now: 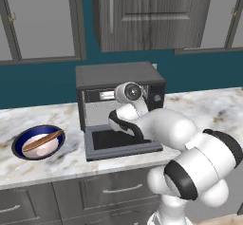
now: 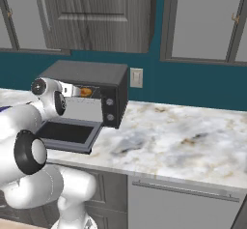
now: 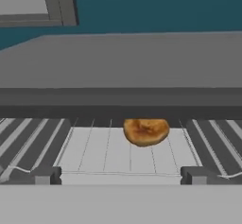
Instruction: Pick up the heated bread from the toaster oven and place it in the bowl. Then move the bread bowl to the dining counter.
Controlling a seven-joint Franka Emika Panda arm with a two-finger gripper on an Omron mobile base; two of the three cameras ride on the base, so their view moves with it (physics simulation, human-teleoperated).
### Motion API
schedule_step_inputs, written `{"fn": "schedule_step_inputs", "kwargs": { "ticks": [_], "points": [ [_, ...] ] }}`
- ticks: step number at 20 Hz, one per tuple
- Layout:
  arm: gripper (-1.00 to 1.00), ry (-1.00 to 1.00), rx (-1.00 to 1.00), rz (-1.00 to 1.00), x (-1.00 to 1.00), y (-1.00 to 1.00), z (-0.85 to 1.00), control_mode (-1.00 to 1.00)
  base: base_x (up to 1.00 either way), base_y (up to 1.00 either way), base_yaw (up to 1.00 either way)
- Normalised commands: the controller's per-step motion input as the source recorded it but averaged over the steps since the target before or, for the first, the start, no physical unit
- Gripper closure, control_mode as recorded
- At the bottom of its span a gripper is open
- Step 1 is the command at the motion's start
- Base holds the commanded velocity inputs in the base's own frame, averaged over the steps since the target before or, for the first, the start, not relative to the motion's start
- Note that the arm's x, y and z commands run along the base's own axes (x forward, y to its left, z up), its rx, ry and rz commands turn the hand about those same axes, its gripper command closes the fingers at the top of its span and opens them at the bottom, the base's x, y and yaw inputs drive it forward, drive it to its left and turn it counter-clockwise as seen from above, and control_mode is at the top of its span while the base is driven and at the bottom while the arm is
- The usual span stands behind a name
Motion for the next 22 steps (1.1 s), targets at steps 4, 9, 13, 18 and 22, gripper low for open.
{"fn": "schedule_step_inputs", "kwargs": {
  "ticks": [4,9,13,18,22],
  "points": [
    [-1.00,-0.06,0.00,0.00,0.41,0.05,-0.05,-1.00,0.00,0.00,0.00],
    [-1.00,-0.01,0.00,0.00,0.40,0.00,-0.29,-1.00,0.00,0.00,0.00],
    [-1.00,0.00,0.00,0.00,0.33,0.00,-0.39,-1.00,0.00,0.00,0.00],
    [-1.00,0.00,0.00,0.00,0.11,-0.07,-0.48,-1.00,0.00,0.00,0.00],
    [-1.00,0.02,0.00,0.00,-0.03,-0.36,-0.63,-1.00,0.00,0.00,0.00]
  ]
}}
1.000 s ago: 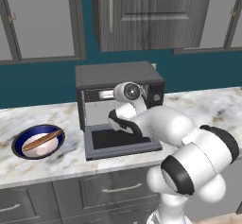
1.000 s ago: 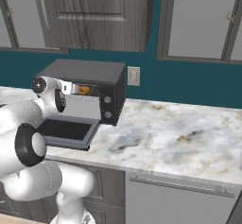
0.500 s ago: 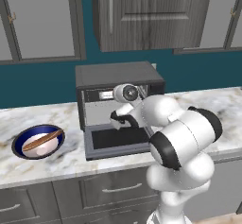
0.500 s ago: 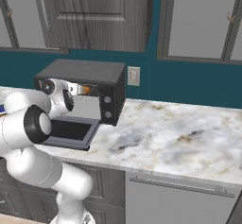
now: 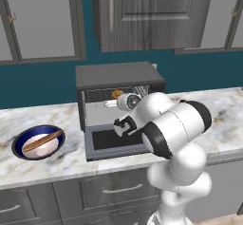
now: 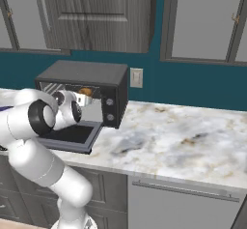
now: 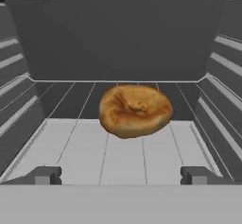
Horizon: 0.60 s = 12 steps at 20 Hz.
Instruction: Pick up the heated bread from the toaster oven and place it in the bowl. Then move the bread bowl to the dining counter.
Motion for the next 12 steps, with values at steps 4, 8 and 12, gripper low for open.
{"fn": "schedule_step_inputs", "kwargs": {
  "ticks": [4,8,12],
  "points": [
    [-1.00,0.06,-0.02,0.00,-0.06,-0.34,-0.61,-1.00,0.00,0.00,0.00],
    [-1.00,0.06,-0.03,-0.01,-0.06,-0.16,-0.40,-1.00,0.00,0.00,0.00],
    [-1.00,0.02,-0.02,-0.04,-0.10,-0.03,-0.18,-1.00,0.00,0.00,0.00]
  ]
}}
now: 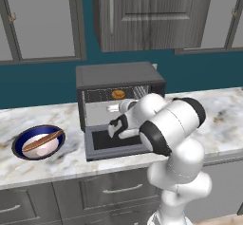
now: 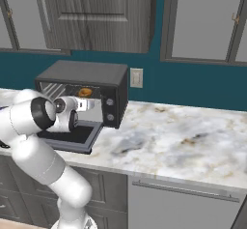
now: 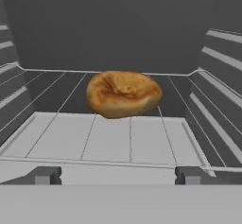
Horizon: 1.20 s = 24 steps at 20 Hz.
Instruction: Pick up the heated bread from the toaster oven and place it in the bowl. Then move the bread bowl to the dining counter.
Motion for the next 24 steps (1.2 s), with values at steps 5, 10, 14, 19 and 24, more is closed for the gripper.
{"fn": "schedule_step_inputs", "kwargs": {
  "ticks": [5,10,14,19,24],
  "points": [
    [-1.00,0.25,-0.09,-0.04,-0.44,-0.19,-0.55,-1.00,0.00,0.00,0.00],
    [-1.00,-0.02,0.02,-0.12,-0.33,-0.09,0.15,-1.00,0.00,0.00,0.00],
    [-1.00,-0.17,0.09,-0.17,0.00,0.19,0.78,-1.00,0.00,0.00,0.00],
    [-1.00,-0.06,0.00,-0.03,0.31,0.28,0.09,-1.00,0.00,0.00,0.00],
    [-1.00,-0.07,0.00,0.00,0.43,0.53,0.00,-1.00,0.00,0.00,0.00]
  ]
}}
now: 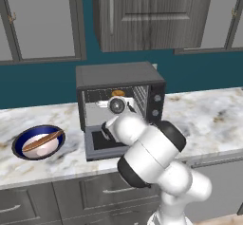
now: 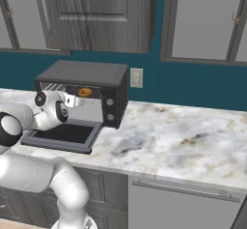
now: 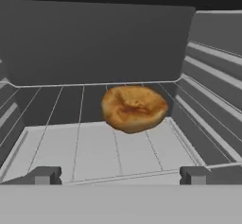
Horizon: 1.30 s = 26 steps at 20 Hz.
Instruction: Pick up the heated bread from the toaster oven and place it in the bowl. Then move the bread bowl to the dining counter.
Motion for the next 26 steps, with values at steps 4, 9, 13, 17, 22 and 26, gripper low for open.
{"fn": "schedule_step_inputs", "kwargs": {
  "ticks": [4,9,13,17,22,26],
  "points": [
    [-1.00,0.00,0.00,0.00,0.26,0.15,0.00,-1.00,0.00,0.00,0.00],
    [-1.00,0.00,0.00,0.00,0.48,0.20,-0.03,-1.00,0.00,0.00,0.00],
    [-1.00,0.12,-0.03,0.00,0.22,0.00,-0.32,-1.00,0.00,0.00,0.00],
    [-1.00,0.25,-0.07,0.00,-0.04,-0.29,-0.62,-1.00,0.00,0.00,0.00],
    [-1.00,0.21,-0.04,0.00,-0.48,-0.60,-0.70,-1.00,0.00,0.00,0.00],
    [-1.00,0.18,-0.03,0.00,-0.89,-0.73,-0.75,-1.00,0.00,0.00,0.00]
  ]
}}
